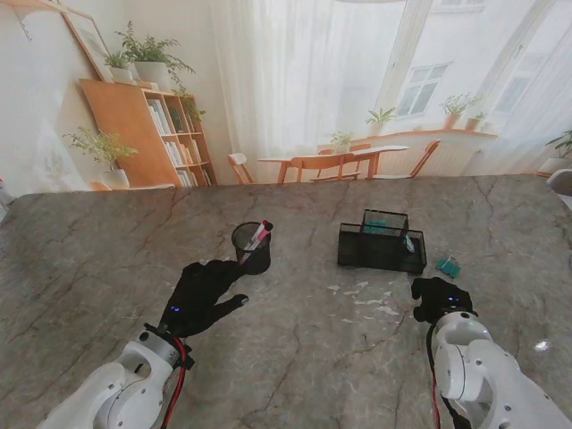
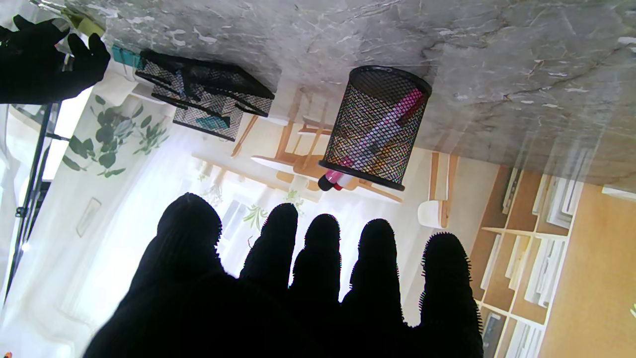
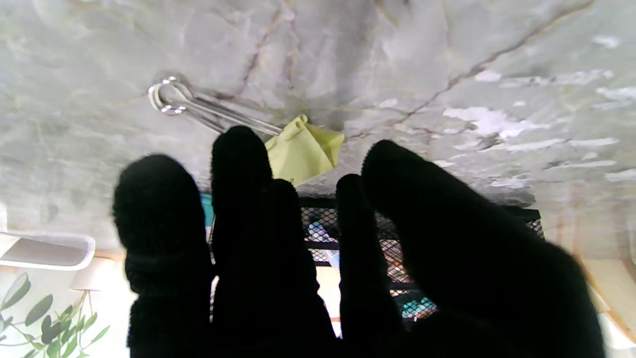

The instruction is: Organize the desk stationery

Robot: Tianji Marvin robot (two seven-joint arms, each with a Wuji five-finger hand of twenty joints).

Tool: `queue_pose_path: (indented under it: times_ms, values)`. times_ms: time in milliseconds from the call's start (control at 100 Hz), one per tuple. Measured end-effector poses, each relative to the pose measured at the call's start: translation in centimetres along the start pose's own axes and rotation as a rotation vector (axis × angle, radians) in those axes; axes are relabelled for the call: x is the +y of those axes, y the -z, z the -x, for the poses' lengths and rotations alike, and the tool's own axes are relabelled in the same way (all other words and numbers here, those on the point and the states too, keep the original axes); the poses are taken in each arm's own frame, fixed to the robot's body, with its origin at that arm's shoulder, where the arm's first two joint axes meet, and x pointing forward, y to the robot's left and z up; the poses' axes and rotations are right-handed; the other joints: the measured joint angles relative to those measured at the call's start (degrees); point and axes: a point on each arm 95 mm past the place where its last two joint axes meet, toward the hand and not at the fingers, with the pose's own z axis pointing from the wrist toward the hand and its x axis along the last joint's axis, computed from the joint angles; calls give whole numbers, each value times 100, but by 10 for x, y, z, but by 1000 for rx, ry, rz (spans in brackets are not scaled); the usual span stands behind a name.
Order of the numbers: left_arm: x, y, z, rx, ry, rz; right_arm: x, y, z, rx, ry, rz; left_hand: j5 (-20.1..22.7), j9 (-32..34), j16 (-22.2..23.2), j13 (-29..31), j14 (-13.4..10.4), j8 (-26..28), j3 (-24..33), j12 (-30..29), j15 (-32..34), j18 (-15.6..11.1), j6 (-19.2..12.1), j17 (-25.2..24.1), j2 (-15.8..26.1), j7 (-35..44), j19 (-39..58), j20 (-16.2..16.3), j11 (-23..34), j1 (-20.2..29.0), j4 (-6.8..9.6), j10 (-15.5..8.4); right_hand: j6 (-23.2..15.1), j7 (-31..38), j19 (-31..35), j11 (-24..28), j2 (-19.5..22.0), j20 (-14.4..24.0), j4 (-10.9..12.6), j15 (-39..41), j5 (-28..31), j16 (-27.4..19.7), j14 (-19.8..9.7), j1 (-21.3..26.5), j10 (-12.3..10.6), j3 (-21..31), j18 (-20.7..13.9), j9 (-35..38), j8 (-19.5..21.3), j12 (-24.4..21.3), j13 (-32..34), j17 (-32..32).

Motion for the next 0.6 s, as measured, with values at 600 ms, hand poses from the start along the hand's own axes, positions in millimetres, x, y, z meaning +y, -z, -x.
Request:
queue_pose_path:
  times_ms: [600]
  values:
    - [1, 0, -1, 3, 5, 4, -8, -10, 10, 0, 70, -52, 0, 0, 0, 0, 0, 0, 0, 0, 0, -1, 1, 0, 1, 0, 0, 0, 0, 0, 0, 0, 29, -1188, -753, -731, 521, 1650, 2, -1289, -1730, 296, 722, -548, 360, -1239, 482, -1963, 331, 221, -3402, -3801]
